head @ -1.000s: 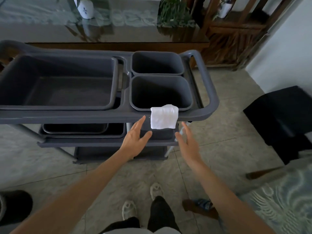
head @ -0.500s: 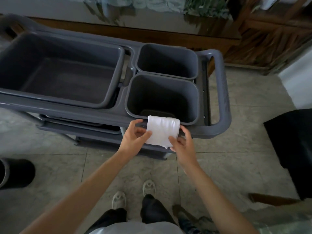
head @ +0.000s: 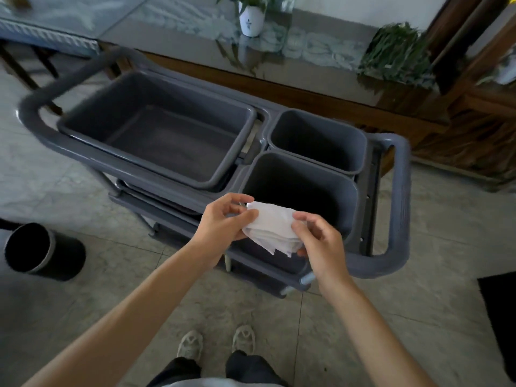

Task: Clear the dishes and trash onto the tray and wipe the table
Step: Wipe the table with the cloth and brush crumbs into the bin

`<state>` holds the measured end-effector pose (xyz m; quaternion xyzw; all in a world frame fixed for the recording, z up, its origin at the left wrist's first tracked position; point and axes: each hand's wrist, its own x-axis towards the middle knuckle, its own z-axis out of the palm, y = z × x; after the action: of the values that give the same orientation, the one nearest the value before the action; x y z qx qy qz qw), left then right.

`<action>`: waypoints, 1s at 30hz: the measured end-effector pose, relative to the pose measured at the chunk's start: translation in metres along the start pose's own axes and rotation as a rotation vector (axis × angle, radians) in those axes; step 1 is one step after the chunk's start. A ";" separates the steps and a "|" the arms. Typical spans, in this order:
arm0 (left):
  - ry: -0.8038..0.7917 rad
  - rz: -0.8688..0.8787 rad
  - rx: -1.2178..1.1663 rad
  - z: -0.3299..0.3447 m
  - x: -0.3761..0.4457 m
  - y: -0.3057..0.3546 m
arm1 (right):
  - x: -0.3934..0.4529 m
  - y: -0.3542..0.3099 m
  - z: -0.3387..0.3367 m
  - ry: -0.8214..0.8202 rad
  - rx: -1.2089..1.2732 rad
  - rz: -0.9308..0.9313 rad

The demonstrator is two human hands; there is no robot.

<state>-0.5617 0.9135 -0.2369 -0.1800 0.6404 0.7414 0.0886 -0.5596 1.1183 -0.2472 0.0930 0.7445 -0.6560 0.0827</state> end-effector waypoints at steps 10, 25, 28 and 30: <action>0.310 0.146 -0.209 -0.104 -0.081 0.048 | -0.012 -0.074 0.107 -0.465 -0.009 -0.136; 0.927 0.288 -0.376 -0.296 -0.381 -0.039 | -0.249 -0.062 0.349 -1.086 -0.157 -0.213; 1.062 0.323 -0.440 -0.321 -0.460 -0.065 | -0.323 -0.050 0.391 -1.235 -0.184 -0.221; 1.156 0.354 -0.473 -0.336 -0.511 -0.082 | -0.372 -0.043 0.417 -1.341 -0.193 -0.228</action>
<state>-0.0107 0.6474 -0.1566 -0.4563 0.4241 0.6495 -0.4359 -0.2087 0.6878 -0.1674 -0.4196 0.5927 -0.5073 0.4640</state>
